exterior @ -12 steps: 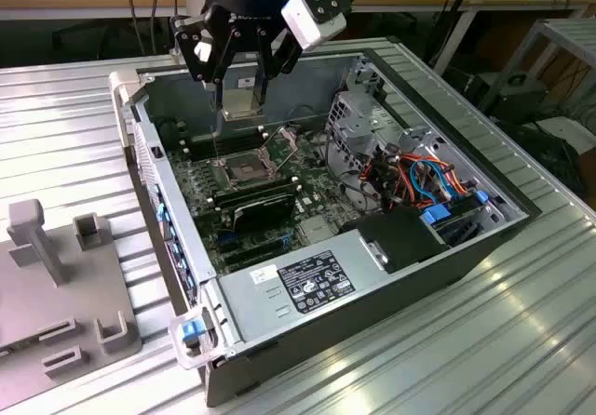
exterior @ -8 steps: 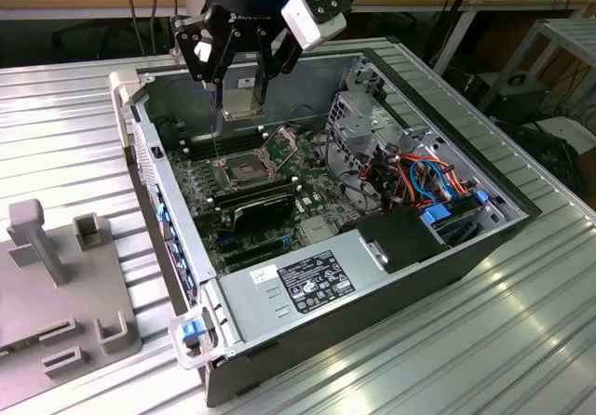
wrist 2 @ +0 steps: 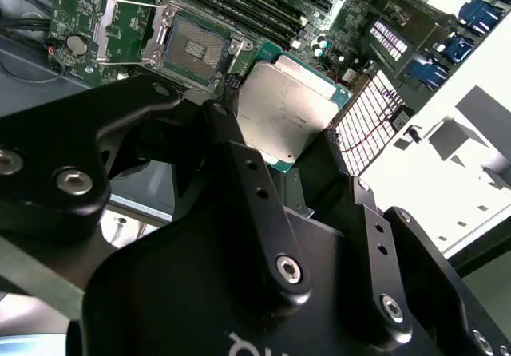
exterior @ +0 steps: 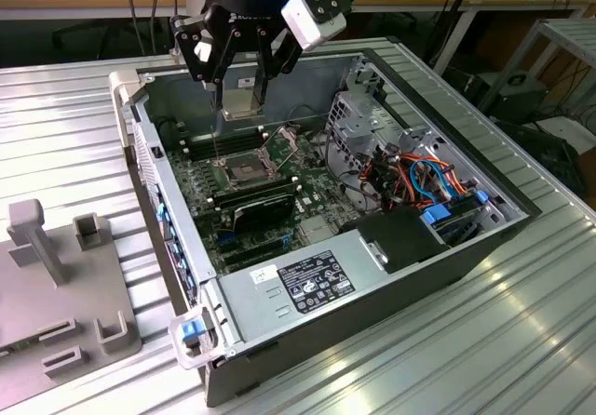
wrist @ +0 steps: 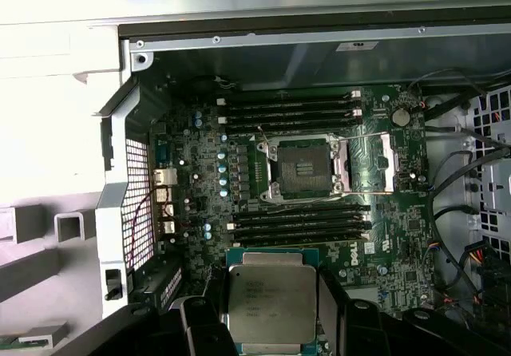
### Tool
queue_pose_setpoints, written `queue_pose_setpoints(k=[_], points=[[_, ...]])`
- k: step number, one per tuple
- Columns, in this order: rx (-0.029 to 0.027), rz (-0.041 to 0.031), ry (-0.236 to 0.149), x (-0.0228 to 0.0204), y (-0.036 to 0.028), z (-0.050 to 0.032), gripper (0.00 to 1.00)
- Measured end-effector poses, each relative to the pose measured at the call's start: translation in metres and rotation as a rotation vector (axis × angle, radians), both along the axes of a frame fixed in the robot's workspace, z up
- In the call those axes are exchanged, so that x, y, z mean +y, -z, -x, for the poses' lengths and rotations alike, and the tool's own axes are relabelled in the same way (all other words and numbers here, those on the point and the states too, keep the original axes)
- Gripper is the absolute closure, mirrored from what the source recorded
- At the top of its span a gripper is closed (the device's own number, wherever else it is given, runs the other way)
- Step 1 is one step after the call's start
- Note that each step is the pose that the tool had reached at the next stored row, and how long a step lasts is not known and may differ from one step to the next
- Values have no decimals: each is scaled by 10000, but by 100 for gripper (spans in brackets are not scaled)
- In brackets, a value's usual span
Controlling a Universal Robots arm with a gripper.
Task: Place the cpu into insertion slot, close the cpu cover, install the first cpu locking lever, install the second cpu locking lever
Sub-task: 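Place the cpu into insertion slot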
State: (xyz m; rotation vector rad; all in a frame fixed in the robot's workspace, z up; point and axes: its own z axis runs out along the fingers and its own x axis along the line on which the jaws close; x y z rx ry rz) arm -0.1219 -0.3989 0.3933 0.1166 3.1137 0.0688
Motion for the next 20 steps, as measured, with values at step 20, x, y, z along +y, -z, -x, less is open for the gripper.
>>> queue_pose_setpoints(k=[20], points=[[0, -1, 1269, 24, 38, -120, 45]])
